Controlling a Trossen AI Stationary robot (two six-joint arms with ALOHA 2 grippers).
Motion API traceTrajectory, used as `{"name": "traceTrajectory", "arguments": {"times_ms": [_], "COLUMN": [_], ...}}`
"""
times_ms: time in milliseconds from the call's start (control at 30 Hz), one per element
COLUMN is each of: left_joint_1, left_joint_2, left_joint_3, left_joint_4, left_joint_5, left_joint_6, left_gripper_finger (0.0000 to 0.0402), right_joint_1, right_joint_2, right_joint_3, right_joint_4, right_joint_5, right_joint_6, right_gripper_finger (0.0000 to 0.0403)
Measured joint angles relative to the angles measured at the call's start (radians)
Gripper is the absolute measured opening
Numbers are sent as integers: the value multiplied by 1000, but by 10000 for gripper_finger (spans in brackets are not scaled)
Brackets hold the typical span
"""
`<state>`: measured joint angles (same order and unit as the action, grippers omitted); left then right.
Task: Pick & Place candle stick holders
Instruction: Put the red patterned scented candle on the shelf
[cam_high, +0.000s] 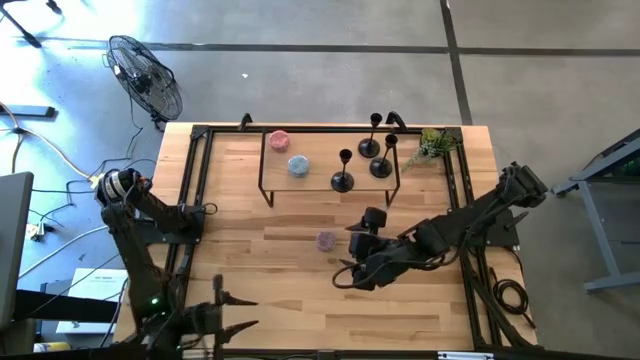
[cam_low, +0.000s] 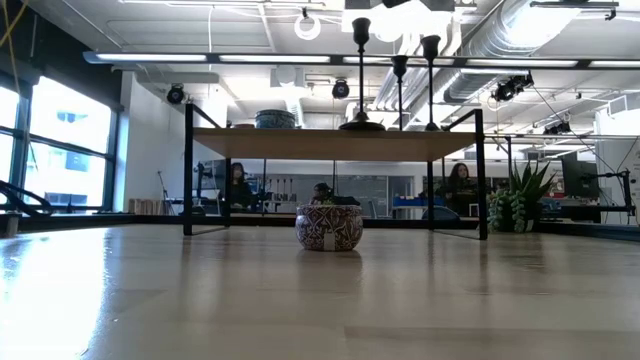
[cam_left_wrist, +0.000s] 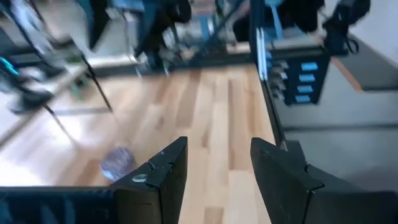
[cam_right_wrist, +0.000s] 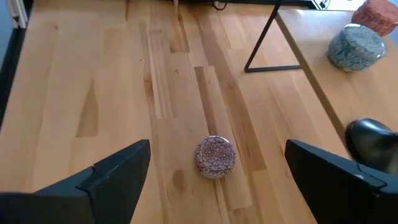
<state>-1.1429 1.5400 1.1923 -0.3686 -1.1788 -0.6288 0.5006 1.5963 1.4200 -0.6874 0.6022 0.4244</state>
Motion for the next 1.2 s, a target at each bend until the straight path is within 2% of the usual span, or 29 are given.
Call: {"name": "traceTrajectory", "arguments": {"times_ms": [133, 267, 367, 533, 733, 933, 1033, 1200], "left_joint_1": [132, 269, 359, 498, 660, 718, 721, 717], "left_joint_2": [-29, -62, -78, -80, -80, -79, -78, -78], "left_joint_3": [0, 0, 0, 0, 0, 0, 0, 0], "left_joint_4": [-1, 0, -5, -38, -127, -159, -158, -159], "left_joint_5": [228, 414, 511, 615, 834, 957, 997, 1125], "left_joint_6": [49, 122, 183, 291, 256, 206, 205, 193], "left_gripper_finger": [172, 172, 172, 172, 172, 172, 172, 172], "right_joint_1": [17, 60, 103, 196, 298, 358, 371, 373], "right_joint_2": [0, 0, 0, -2, -19, -19, -19, -19], "right_joint_3": [0, 0, 0, 0, 0, 0, 0, 0], "right_joint_4": [4, 4, 4, 4, 4, 5, 12, 16], "right_joint_5": [-3, 76, 152, 309, 417, 469, 493, 491], "right_joint_6": [5, 13, 13, 13, 52, 74, 74, 108], "right_gripper_finger": [366, 367, 366, 366, 367, 367, 366, 367]}}
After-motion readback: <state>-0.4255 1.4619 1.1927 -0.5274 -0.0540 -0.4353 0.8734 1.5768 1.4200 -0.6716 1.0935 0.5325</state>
